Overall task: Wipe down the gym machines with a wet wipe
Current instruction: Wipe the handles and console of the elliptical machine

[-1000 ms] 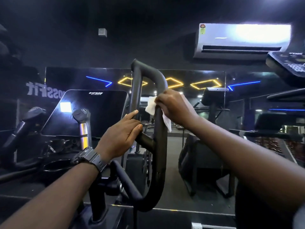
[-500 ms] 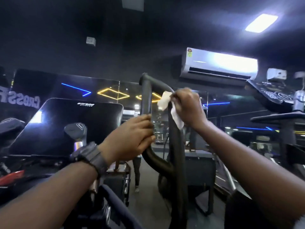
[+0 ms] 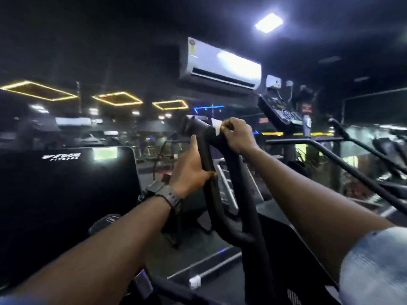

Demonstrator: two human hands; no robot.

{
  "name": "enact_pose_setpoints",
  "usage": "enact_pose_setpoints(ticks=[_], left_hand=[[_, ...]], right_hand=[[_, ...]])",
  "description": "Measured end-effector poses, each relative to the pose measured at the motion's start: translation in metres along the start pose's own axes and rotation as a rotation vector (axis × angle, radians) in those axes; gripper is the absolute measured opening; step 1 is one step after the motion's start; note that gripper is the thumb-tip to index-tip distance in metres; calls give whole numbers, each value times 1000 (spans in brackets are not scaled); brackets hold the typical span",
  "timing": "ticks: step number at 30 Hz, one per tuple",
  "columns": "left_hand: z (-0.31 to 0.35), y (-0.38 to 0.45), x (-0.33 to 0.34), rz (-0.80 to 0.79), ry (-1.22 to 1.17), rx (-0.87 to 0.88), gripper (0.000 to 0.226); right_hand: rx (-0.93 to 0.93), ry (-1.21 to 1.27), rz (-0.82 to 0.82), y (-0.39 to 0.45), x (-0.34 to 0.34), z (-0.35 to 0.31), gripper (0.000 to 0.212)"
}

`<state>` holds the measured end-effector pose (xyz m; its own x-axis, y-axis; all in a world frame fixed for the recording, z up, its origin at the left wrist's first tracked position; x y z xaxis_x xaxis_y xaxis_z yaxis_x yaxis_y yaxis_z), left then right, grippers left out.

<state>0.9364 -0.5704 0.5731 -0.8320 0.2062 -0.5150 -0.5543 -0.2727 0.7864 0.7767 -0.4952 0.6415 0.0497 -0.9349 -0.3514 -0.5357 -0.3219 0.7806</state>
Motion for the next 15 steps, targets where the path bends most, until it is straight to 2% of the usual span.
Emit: enact_pose_setpoints(ticks=[3,5,8,11,13,15], left_hand=[[5,5,-6,-72,-2,-80,102],[6,5,-7,-60,-62,-128,97],[4,10,-8,-63,-138,-196,95],[4,11,-11,-113,-138,-240,88],[4,12,-14,-159,-133,-253,88],[5,12,-14,-199,-127,-274,84]], right_hand=[[47,47,-6,7,9,-30,13],[-18,98,-39,0,15,-53,16],[-136,-2,-54,-20,16,-62,26],[-33,24,24,-10,13,-66,19],[-2,0,-58,11,20,-83,17],[-120,-163,-196,19,23,-97,16]])
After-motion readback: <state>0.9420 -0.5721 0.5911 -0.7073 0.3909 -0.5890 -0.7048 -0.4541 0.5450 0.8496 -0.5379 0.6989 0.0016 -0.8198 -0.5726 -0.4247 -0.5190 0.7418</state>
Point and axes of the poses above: each hand's wrist, its own y-axis towards the middle knuckle, its own x-axis out of the palm, z = x × y, the point moved 1 cm from there along y, towards the middle knuckle, and after that the axes turned 4 degrees about x, right-handed, at the moved point
